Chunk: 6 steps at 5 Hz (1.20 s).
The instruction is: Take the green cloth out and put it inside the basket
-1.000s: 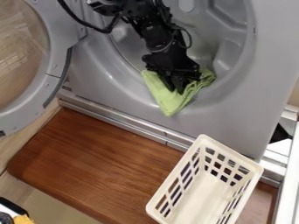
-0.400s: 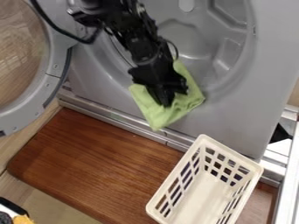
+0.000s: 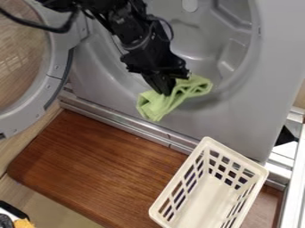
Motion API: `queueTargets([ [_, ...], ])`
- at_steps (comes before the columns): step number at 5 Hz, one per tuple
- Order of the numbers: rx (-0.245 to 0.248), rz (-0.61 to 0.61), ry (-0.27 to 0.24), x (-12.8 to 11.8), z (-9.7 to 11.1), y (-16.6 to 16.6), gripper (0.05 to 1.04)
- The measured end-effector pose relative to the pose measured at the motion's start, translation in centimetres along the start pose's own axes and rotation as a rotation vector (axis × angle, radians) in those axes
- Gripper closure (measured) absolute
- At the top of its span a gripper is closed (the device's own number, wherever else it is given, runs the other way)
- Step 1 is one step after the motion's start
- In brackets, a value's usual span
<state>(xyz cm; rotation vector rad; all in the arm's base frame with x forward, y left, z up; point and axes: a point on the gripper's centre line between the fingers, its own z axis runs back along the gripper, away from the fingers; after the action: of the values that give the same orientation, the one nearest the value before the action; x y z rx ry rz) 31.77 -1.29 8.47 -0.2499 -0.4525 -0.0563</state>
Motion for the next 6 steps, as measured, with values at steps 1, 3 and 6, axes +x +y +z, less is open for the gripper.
queueTargets([
  [1, -0.059, -0.038, 0.010, -1.6, 0.6, -2.8, 1.034],
  [3, -0.163, -0.149, 0.098, -6.6, 0.3, -7.7, 1.034],
  [6, -0.163, -0.223, 0.184, -9.7, -3.3, -8.9, 1.034],
])
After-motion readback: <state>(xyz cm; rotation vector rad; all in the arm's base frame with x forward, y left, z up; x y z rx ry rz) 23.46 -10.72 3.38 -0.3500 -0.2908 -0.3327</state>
